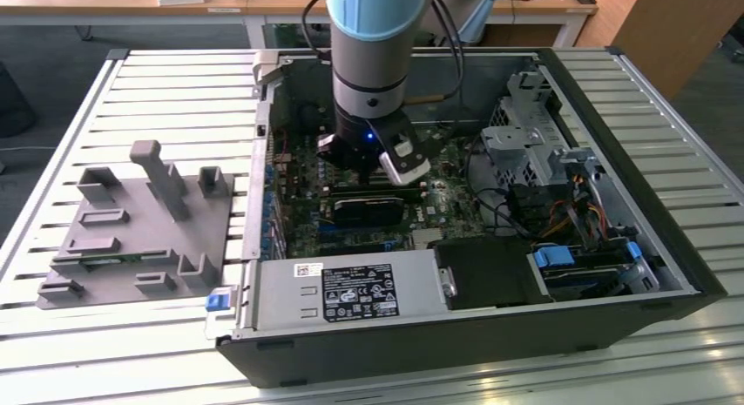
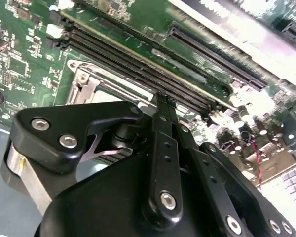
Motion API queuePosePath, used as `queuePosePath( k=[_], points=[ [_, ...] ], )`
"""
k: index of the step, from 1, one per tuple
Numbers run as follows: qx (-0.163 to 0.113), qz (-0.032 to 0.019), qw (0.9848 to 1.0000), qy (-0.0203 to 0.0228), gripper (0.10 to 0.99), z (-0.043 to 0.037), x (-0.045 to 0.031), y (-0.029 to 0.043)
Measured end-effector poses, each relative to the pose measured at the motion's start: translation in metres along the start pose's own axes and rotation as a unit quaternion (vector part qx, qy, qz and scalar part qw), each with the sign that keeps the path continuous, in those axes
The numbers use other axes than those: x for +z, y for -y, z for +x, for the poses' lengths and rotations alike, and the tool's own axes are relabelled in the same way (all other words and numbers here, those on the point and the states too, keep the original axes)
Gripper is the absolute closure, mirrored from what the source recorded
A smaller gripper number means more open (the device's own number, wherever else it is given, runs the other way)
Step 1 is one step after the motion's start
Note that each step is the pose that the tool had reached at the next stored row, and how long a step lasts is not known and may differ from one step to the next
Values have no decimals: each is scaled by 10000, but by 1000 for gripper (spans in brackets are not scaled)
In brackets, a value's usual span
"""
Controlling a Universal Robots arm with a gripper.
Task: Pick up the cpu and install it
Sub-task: 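Install the second cpu locking lever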
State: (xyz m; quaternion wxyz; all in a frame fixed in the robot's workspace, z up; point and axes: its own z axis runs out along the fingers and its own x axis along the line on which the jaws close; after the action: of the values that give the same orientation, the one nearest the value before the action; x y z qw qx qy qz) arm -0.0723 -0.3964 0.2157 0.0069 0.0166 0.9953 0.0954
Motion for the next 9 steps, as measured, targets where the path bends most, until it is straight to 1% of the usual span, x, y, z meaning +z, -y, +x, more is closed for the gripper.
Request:
queuePosePath(
  k=[3,5,7,9],
  points=[
    [0,-62,10000,-2,980,30,1,43],
    [1,-104,9999,-3,980,44,19,49],
    [0,-136,9999,-4,980,49,46,55],
    [3,-155,9999,-5,980,56,76,61]
  ],
)
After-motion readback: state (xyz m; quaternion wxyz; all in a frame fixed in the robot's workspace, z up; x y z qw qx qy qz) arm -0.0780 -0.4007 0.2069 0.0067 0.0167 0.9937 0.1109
